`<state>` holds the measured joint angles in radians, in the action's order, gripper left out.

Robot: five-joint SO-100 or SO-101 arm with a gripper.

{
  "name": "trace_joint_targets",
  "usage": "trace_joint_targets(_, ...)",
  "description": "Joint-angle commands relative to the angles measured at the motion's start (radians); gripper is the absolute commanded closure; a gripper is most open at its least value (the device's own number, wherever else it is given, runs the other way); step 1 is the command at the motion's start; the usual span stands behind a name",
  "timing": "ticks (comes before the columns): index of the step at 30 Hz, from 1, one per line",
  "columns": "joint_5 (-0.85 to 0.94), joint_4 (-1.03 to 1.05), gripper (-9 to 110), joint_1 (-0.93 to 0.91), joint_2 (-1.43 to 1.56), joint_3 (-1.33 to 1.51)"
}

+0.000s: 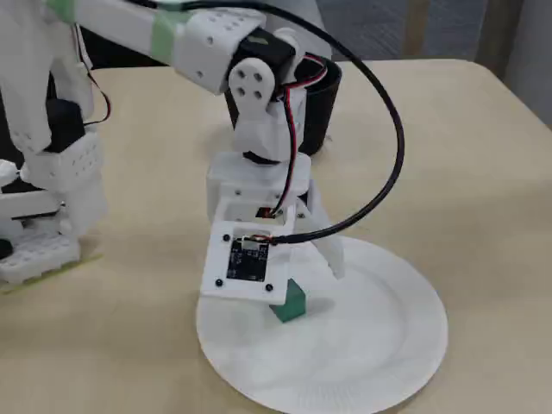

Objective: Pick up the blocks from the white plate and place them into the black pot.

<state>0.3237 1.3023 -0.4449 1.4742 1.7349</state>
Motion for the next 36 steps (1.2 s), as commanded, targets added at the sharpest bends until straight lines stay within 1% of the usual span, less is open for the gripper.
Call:
trace_joint_targets(1, -0.015, -0.018, 61, -0.008, 0.003, -0.043)
trace_joint_targets(7, -0.046, -0.051, 67, -0.008, -0.006, -0.037)
trace_joint_targets(21, -0.091, -0.089, 70, 0.003, -0.049, -0.037)
trace_joint_targets(25, -0.106, -0.100, 73, 0.000, -0.057, -0.037)
trace_joint_targets(33, -0.156, -0.121, 90, 0.009, -0.060, -0.041)
trace_joint_targets(36, -0.176, -0.123, 98, 0.011, -0.060, -0.041)
